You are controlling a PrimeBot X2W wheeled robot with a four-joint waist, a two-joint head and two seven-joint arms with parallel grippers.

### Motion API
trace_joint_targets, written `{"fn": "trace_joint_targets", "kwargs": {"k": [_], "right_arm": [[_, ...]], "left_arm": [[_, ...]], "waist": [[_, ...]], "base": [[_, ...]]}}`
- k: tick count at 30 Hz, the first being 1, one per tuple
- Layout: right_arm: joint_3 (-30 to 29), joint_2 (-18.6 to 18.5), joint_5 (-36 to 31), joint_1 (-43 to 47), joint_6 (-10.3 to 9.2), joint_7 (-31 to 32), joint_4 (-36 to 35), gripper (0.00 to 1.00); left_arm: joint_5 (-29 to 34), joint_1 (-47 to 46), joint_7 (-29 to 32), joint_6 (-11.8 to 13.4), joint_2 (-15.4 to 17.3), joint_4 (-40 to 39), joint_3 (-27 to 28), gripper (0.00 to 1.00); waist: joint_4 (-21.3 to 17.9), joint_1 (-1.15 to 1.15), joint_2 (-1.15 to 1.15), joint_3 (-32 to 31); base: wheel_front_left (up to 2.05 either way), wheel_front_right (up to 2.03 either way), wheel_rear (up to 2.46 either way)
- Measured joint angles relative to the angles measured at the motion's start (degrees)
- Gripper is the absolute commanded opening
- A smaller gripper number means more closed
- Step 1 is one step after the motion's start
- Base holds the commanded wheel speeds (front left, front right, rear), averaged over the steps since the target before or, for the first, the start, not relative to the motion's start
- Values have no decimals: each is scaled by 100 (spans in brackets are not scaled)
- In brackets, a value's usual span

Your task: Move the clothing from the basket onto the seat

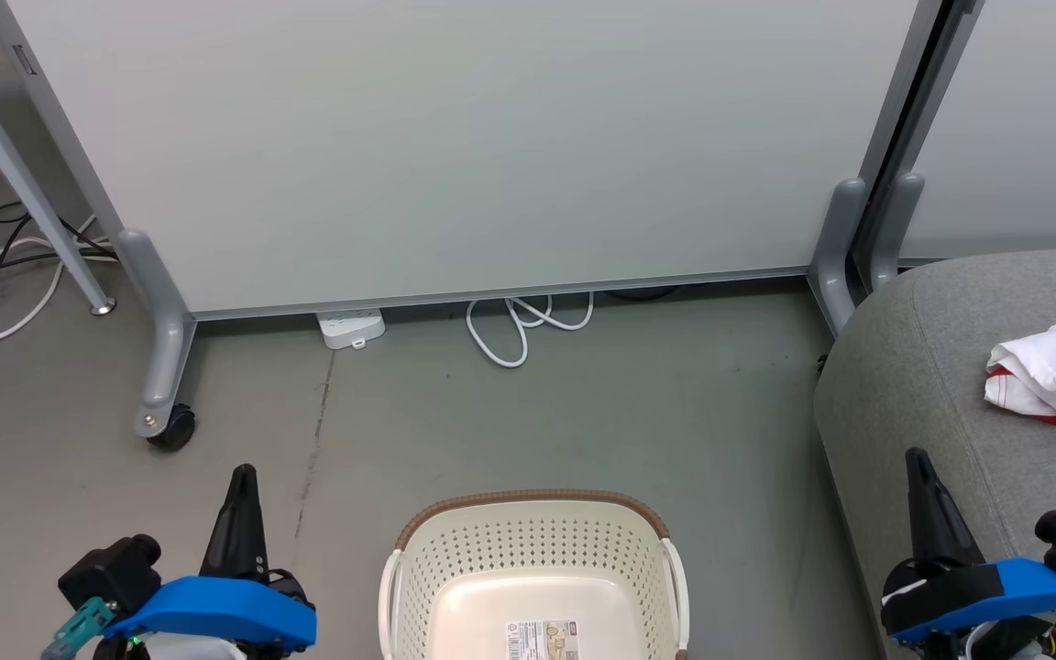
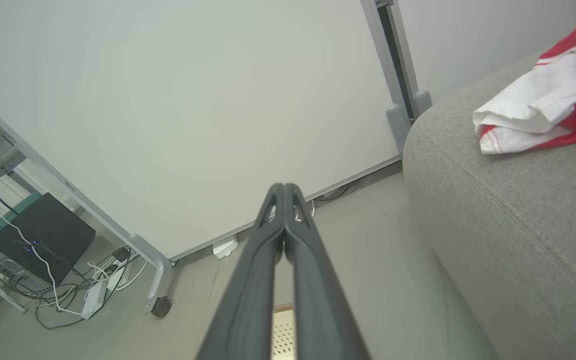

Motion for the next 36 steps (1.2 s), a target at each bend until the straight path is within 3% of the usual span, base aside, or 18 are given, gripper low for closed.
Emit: {"fn": "trace_joint_targets", "kwargs": {"k": [36], "right_arm": [[-86, 38, 2829, -27, -1, 699, -182, 0]], "left_arm": [[-2798, -102, 700, -31, -4, -214, 323, 0]], "waist": [[-103, 0, 0, 18]], "base": [[0, 0, 0]]}}
